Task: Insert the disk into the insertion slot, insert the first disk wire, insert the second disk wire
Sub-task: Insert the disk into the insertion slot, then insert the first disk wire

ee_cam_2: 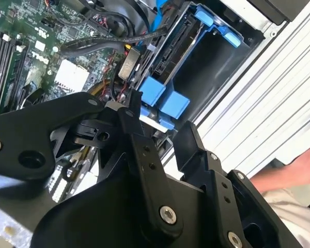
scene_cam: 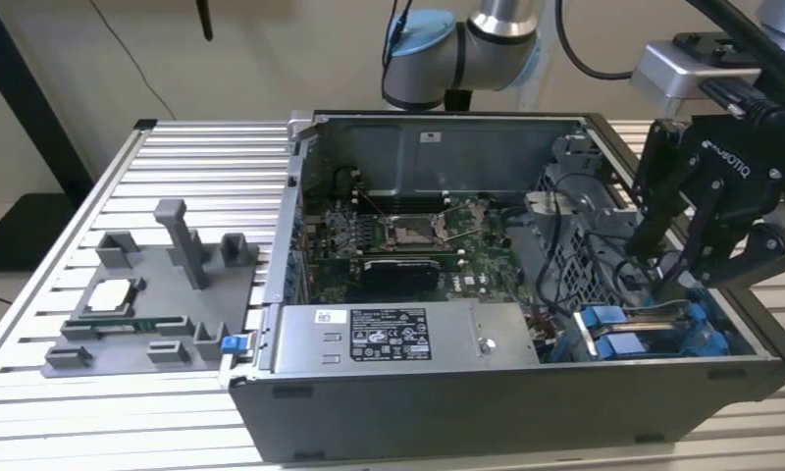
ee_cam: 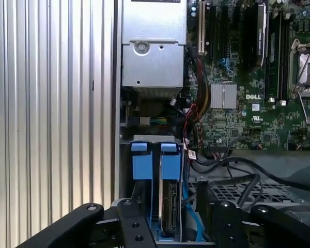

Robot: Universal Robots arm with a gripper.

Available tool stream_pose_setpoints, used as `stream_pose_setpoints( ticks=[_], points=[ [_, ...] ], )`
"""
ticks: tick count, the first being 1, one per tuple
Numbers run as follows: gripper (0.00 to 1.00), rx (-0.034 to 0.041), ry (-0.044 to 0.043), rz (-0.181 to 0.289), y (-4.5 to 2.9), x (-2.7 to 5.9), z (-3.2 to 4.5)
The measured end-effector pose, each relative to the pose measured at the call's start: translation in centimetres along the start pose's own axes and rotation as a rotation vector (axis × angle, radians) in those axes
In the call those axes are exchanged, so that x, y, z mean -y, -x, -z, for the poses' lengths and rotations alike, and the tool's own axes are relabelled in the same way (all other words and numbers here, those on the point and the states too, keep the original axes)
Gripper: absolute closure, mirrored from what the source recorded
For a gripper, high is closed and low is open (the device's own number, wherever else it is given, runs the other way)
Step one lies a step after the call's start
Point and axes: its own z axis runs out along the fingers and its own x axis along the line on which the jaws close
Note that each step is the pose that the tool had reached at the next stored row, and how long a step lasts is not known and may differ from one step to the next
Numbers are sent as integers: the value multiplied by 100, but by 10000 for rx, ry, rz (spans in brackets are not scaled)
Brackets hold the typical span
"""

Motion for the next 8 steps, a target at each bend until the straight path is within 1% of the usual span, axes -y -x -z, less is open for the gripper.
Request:
stream_pose_setpoints(
  ticks=[2,4,8],
  points=[
    [0,-3,0,0,31,-4,2],
    [0,-1,-8,1,80,-5,0],
    [0,2,-79,0,168,-6,0]
  ],
)
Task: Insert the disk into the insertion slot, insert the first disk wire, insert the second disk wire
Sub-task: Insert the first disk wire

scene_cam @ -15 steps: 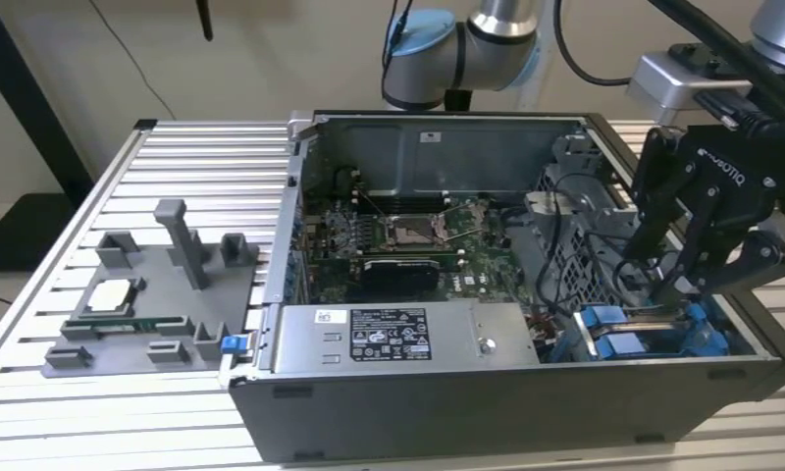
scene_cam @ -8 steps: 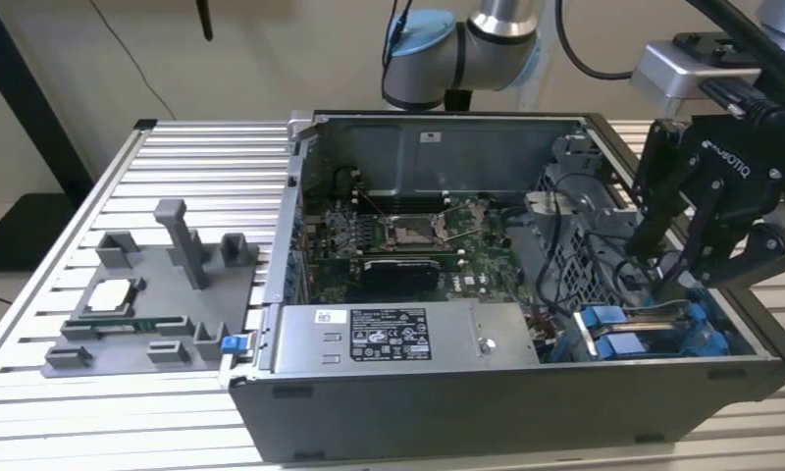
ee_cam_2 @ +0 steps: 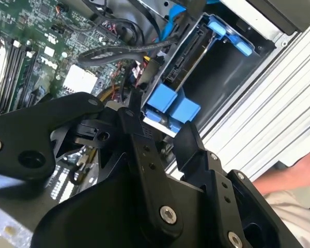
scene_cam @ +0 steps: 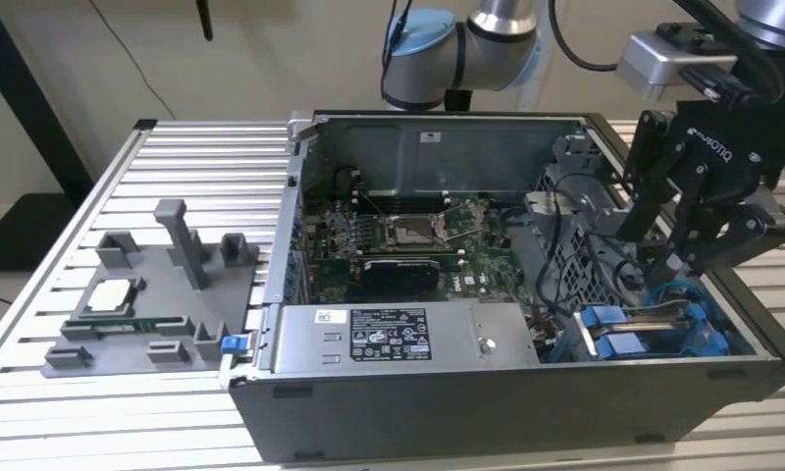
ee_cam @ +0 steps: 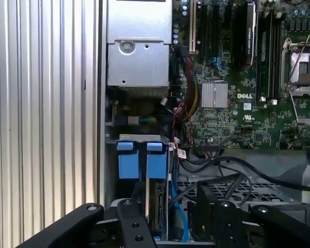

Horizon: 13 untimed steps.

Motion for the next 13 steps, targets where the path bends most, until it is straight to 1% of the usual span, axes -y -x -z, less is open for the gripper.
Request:
stream_pose_setpoints(
  ticks=[3,5,7,13],
  points=[
    [0,14,-82,1,65,-1,-1],
    [0,22,-167,4,84,2,-2],
    [0,24,-298,8,89,14,-2],
    [0,27,-626,13,93,48,-22]
  ],
)
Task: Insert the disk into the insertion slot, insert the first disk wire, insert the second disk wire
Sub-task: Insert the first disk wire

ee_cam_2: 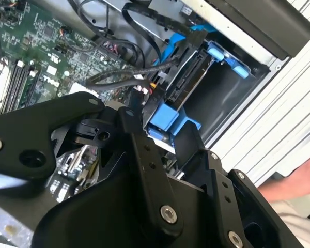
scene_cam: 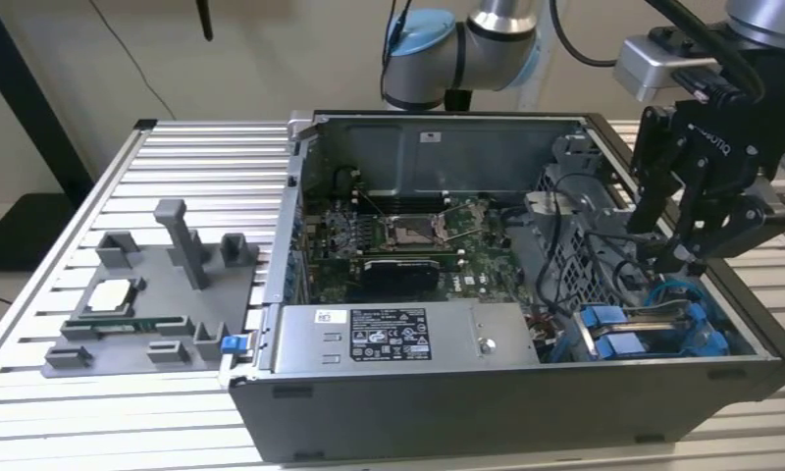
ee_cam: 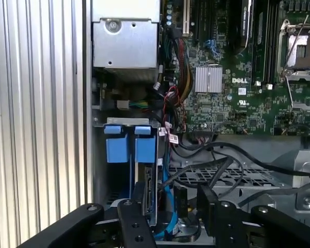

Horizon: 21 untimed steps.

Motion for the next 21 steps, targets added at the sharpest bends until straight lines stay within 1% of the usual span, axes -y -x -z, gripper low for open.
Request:
stream_pose_setpoints(
  ticks=[4,6,7,8,10,14,21],
  points=[
    [0,3,-190,2,-1,5,-34],
    [0,4,-250,4,-1,5,-60],
    [100,4,-273,5,0,5,-72],
    [100,9,-293,3,0,3,-82],
    [100,30,-304,3,-1,2,-85],
    [100,125,-309,-1,-1,1,-90],
    [100,142,-309,-2,-1,0,-91]
  ],
)
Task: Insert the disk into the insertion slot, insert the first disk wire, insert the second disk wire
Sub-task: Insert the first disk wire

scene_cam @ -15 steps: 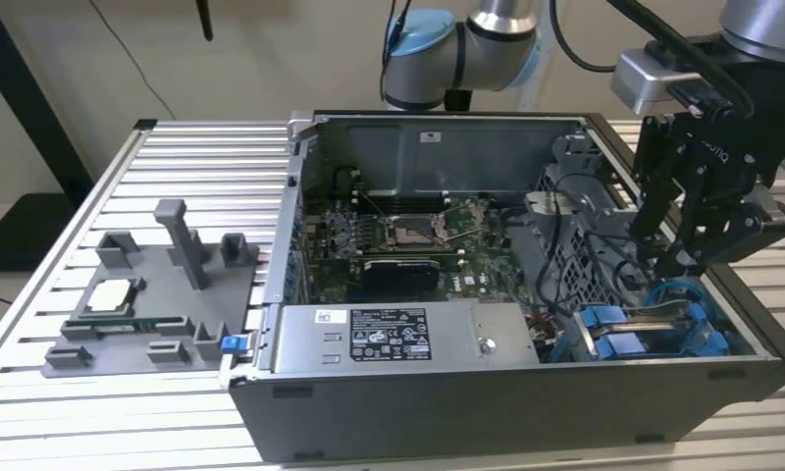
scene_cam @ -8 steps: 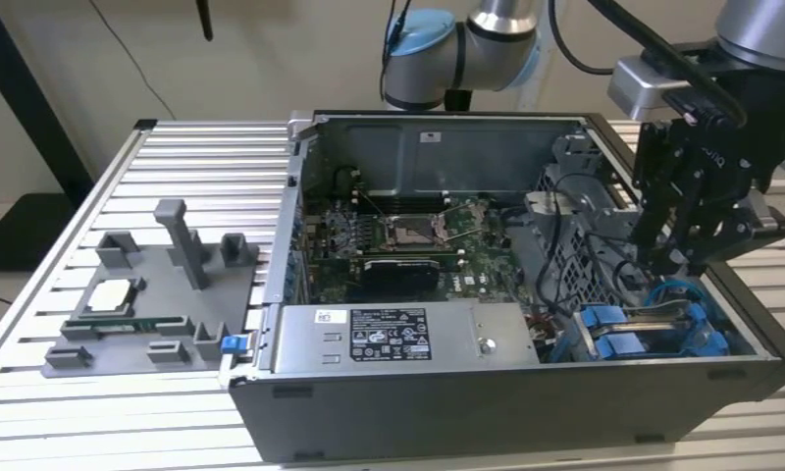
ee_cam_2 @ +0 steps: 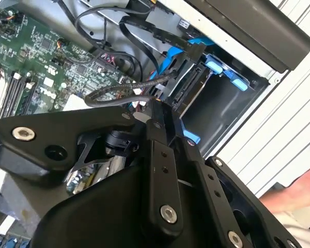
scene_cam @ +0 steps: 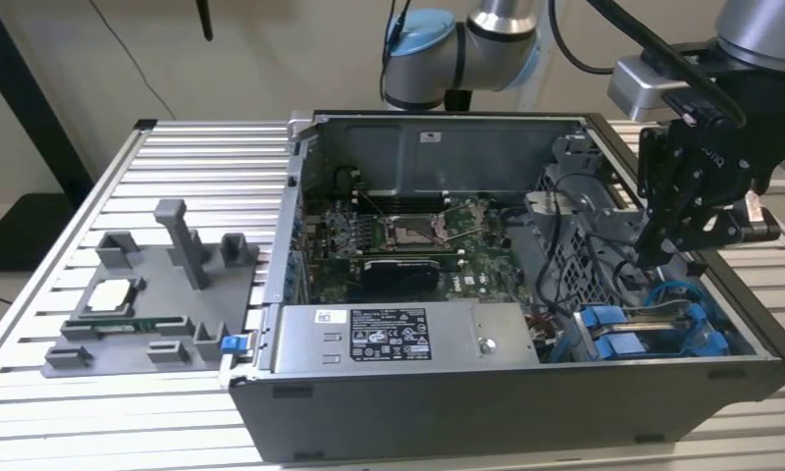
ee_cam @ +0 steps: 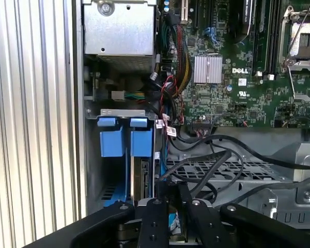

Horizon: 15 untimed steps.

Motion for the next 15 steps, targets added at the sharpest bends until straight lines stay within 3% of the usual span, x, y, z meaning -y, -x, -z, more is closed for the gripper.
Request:
stream_pose_setpoints(
  ticks=[7,15],
  points=[
    [100,0,1,-2,-11,4,-5],
    [100,3,11,-46,-82,44,-54]
  ],
)
